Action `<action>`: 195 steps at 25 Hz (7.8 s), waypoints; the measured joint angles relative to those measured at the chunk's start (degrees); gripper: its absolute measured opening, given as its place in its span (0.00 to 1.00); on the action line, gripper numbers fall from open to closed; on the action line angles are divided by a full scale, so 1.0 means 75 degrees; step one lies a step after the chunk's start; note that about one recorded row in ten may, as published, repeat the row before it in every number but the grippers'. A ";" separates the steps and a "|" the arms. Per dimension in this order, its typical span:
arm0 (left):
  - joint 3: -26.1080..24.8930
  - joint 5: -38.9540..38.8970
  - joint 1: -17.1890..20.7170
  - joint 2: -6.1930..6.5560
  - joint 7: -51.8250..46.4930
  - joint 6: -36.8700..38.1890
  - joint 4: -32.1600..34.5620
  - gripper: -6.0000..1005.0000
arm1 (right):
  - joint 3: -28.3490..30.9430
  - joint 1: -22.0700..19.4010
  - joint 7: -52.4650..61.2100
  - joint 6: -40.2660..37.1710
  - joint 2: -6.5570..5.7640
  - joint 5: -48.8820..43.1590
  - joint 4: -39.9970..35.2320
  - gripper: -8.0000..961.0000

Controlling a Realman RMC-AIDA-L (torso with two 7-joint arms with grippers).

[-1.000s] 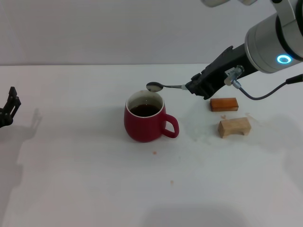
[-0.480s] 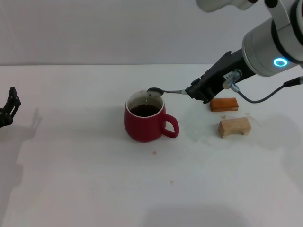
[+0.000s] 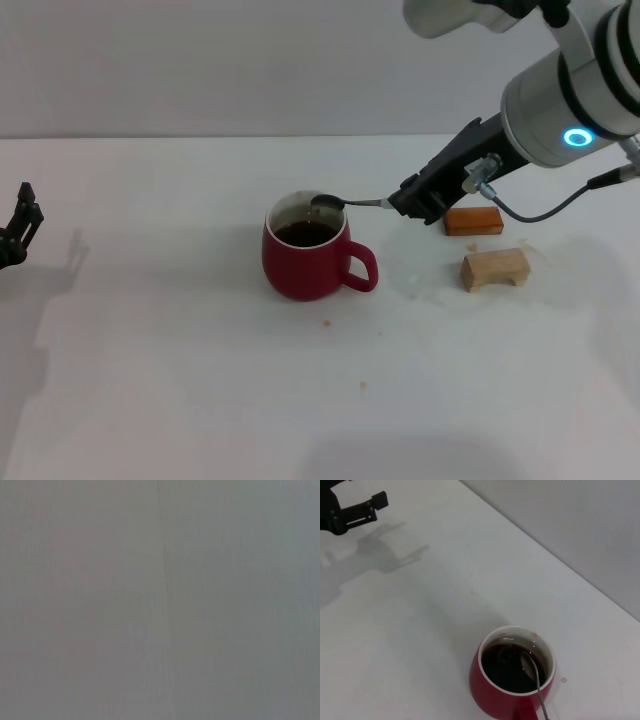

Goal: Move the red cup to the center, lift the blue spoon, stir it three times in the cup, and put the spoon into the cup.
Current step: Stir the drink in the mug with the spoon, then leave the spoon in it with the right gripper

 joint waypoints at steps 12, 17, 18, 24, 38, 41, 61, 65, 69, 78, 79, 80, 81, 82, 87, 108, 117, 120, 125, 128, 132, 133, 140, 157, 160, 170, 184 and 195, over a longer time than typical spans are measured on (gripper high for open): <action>0.0000 -0.0011 0.0000 0.0000 0.0000 0.0023 0.0000 0.84 | -0.0012 0.0196 -0.0122 -0.0187 0.0012 0.0135 -0.0558 0.14; 0.0000 -0.0012 0.0000 0.0000 0.0000 0.0025 0.0000 0.84 | -0.0089 0.0275 -0.0179 -0.0338 0.0012 0.0299 -0.0942 0.14; 0.0000 -0.0010 0.0000 0.0000 0.0000 0.0023 0.0000 0.84 | -0.0103 0.0287 -0.0180 -0.0355 0.0011 0.0305 -0.0978 0.14; 0.0000 0.0001 0.0012 0.0000 0.0000 0.0017 0.0000 0.84 | -0.0125 0.0425 -0.0207 -0.0458 0.0011 0.0299 -0.1220 0.14; 0.0000 0.0013 0.0024 0.0000 0.0000 0.0003 0.0000 0.84 | -0.0126 0.0670 -0.0363 -0.0713 0.0011 0.0258 -0.1809 0.14; 0.0000 0.0013 0.0024 0.0000 0.0000 0.0006 0.0000 0.84 | -0.0126 0.0695 -0.0379 -0.0748 0.0011 0.0255 -0.1838 0.14; 0.0000 0.0013 0.0037 0.0000 0.0000 0.0023 0.0000 0.84 | -0.0207 0.0879 -0.0512 -0.1183 0.0002 0.0227 -0.2560 0.14; 0.0000 0.0012 0.0047 0.0000 0.0000 0.0023 0.0000 0.84 | -0.0155 0.0888 -0.0546 -0.1223 -0.0009 0.0180 -0.2633 0.14; 0.0000 0.0012 0.0031 0.0000 0.0000 -0.0005 -0.0001 0.84 | -0.0130 0.0879 -0.0549 -0.1228 -0.0011 -0.0057 -0.2596 0.14; 0.0000 0.0012 0.0023 0.0000 0.0000 -0.0013 0.0000 0.84 | -0.0117 0.0824 -0.0550 -0.1141 -0.0012 -0.0102 -0.2501 0.14; 0.0000 0.0012 0.0019 0.0000 0.0000 -0.0013 0.0000 0.84 | -0.0124 0.0823 -0.0541 -0.1111 -0.0012 -0.0101 -0.2480 0.14; 0.0000 0.0013 0.0017 0.0000 0.0000 -0.0013 -0.0001 0.84 | -0.0142 0.0816 -0.0522 -0.1074 -0.0012 -0.0091 -0.2454 0.14; 0.0000 0.0013 0.0014 0.0000 0.0000 -0.0013 0.0000 0.84 | -0.0157 0.0811 -0.0499 -0.1032 -0.0010 -0.0077 -0.2426 0.14; 0.0000 0.0012 0.0014 0.0000 0.0000 -0.0013 -0.0001 0.84 | -0.0175 0.0801 -0.0475 -0.0985 -0.0003 -0.0068 -0.2389 0.14; 0.0000 0.0013 0.0011 0.0000 0.0000 -0.0025 0.0007 0.84 | -0.0221 0.0726 -0.0410 -0.0761 0.0023 -0.0030 -0.2176 0.13; 0.0000 0.0013 0.0055 0.0000 0.0000 -0.0025 0.0024 0.84 | -0.0619 0.0996 -0.0319 -0.1215 0.0030 0.0124 -0.2227 0.13; 0.0000 0.0012 0.0059 0.0000 0.0000 -0.0025 0.0024 0.84 | -0.0520 0.0938 -0.0329 -0.1218 0.0011 -0.0189 -0.2228 0.14; 0.0000 0.0012 0.0059 0.0000 0.0000 -0.0024 0.0024 0.84 | -0.0500 0.0906 -0.0335 -0.1190 0.0011 -0.0192 -0.2225 0.13; 0.0000 0.0013 0.0059 0.0000 0.0000 -0.0024 0.0023 0.84 | -0.0489 0.0797 -0.0334 -0.1069 0.0011 -0.0196 -0.2150 0.13; 0.0000 0.0013 0.0059 0.0000 0.0000 -0.0024 0.0023 0.84 | -0.0489 0.0732 -0.0326 -0.1000 0.0011 -0.0190 -0.2113 0.13; 0.0000 0.0013 0.0049 0.0000 0.0000 -0.0025 0.0031 0.84 | -0.0517 0.0679 -0.0323 -0.0901 0.0014 -0.0118 -0.2038 0.13; 0.0000 0.0012 0.0048 0.0000 0.0000 -0.0024 0.0034 0.84 | -0.0538 0.0669 -0.0322 -0.0886 0.0019 -0.0111 -0.2009 0.13; 0.0000 0.0013 0.0039 0.0000 0.0000 -0.0024 0.0035 0.84 | -0.0643 0.0662 -0.0311 -0.0899 0.0036 0.0189 -0.1932 0.13; 0.0000 0.0013 0.0045 0.0000 0.0000 -0.0025 0.0035 0.84 | -0.0699 0.0894 -0.0327 -0.1306 0.0017 0.0134 -0.2178 0.13; 0.0000 0.0013 0.0046 0.0000 0.0000 -0.0024 0.0038 0.84 | -0.0686 0.0895 -0.0329 -0.1308 0.0013 -0.0090 -0.2176 0.13; 0.0000 0.0012 0.0046 0.0000 0.0000 -0.0025 0.0084 0.84 | -0.0499 0.0751 -0.0364 -0.1180 -0.0001 -0.0204 -0.2082 0.13; 0.0047 0.0013 0.0030 0.0000 0.0000 -0.0024 0.0105 0.84 | -0.0836 0.0419 -0.0248 -0.0881 0.0042 -0.0005 -0.1668 0.13; 0.0048 0.0013 0.0017 0.0000 0.0000 -0.0024 0.0097 0.84 | -0.0994 0.0641 -0.0217 -0.1191 0.0047 0.0200 -0.1807 0.13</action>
